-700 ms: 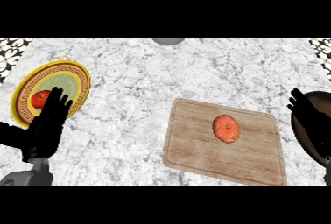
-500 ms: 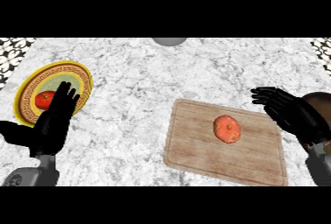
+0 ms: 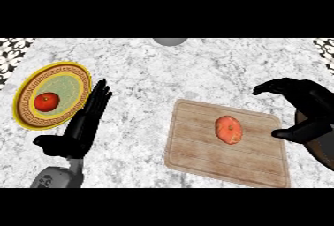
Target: Pick the squash from the cutting board and place it in the pan
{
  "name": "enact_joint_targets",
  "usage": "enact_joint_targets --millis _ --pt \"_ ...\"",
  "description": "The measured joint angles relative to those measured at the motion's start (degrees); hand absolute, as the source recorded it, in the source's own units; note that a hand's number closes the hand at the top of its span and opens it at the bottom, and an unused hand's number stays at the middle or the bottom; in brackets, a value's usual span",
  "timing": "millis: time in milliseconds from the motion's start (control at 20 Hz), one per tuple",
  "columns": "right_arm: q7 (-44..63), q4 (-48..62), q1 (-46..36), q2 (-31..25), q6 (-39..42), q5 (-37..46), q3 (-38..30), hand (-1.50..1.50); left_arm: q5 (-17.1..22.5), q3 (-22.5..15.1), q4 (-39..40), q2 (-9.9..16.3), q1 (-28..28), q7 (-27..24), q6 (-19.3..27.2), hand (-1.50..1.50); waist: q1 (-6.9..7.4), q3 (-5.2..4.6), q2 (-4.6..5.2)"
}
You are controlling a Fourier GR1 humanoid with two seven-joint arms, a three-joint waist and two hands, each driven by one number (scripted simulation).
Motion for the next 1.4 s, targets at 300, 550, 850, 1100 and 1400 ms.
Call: enact_joint_targets --millis 300,550,850,1100,1400 --pt "-9.2 6.8 -6.8 -4.8 1.6 10.9 -0.1 -1.50 -2.3 -2.3 0.5 -1.8 0.6 -1.6 0.8 0.00 -0.10 -0.08 0.06" --pt "-12.4 8.3 -11.8 -5.7 -1.4 20.4 5.4 -1.50 -3.8 -3.3 0.1 -2.5 1.7 -2.2 1.5 0.00 0.03 -0.16 -0.04" --pt "-13.7 7.8 -16.7 -5.2 -4.4 31.6 15.1 -1.50 -4.5 -3.5 -0.2 -3.0 1.6 -1.6 1.9 0.00 -0.34 -0.25 -0.24" --pt "-16.2 6.4 -17.9 -5.2 -8.1 42.1 24.0 -1.50 -5.2 -3.6 -1.1 -3.0 2.9 -2.0 2.2 0.00 -0.86 -0.29 -0.45" --pt "-18.7 8.6 -18.4 -2.6 -12.7 53.0 30.5 -1.50 -5.2 -2.5 -0.6 -3.3 3.5 -2.8 1.7 0.00 -1.76 -0.32 -0.61"
